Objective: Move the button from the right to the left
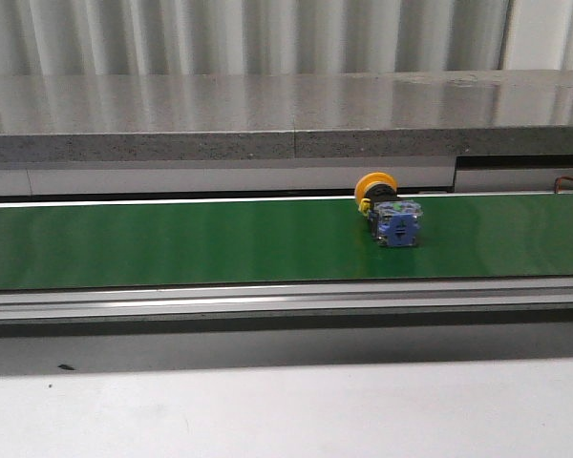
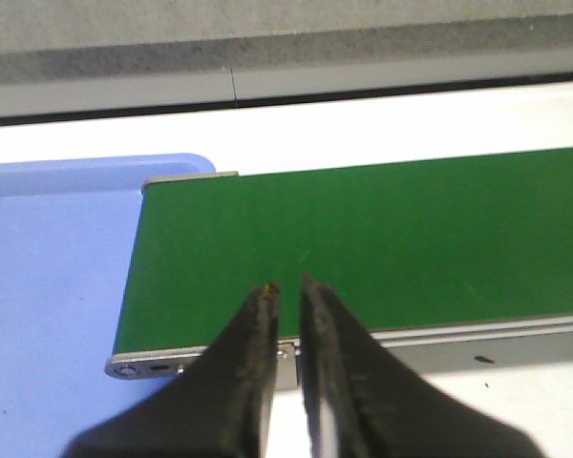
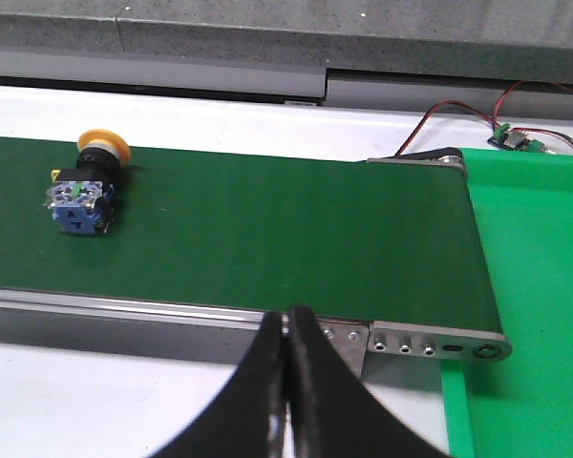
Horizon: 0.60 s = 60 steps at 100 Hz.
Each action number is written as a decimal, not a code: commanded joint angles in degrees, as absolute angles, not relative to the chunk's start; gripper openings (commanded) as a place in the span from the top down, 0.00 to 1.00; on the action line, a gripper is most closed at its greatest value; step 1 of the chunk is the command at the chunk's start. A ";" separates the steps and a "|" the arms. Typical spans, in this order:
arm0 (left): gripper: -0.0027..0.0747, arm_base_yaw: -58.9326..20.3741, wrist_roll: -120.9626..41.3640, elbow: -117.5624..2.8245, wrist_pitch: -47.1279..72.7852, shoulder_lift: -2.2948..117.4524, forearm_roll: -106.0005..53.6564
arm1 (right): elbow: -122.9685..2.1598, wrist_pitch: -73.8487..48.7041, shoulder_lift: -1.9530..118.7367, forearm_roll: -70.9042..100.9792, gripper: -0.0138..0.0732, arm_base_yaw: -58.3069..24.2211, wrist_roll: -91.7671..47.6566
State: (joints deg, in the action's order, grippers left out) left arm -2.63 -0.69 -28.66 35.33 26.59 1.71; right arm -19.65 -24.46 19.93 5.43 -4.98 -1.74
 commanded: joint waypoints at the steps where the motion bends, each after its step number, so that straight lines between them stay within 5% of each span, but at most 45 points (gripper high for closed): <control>1: 0.60 -2.53 -0.33 -32.60 34.08 30.92 1.62 | -21.10 -19.90 20.21 5.25 0.92 -4.95 -2.15; 14: 0.18 -2.53 -0.33 -34.75 34.90 35.60 1.85 | -21.10 -19.90 20.21 5.25 0.92 -4.95 -2.15; 20: 0.11 -2.53 -0.33 -35.28 34.76 36.69 1.72 | -21.10 -19.90 20.21 5.25 0.92 -4.95 -2.15; 60: 0.17 -2.86 -0.33 -38.64 33.54 40.72 -4.61 | -21.10 -19.90 20.21 5.25 0.92 -4.95 -2.15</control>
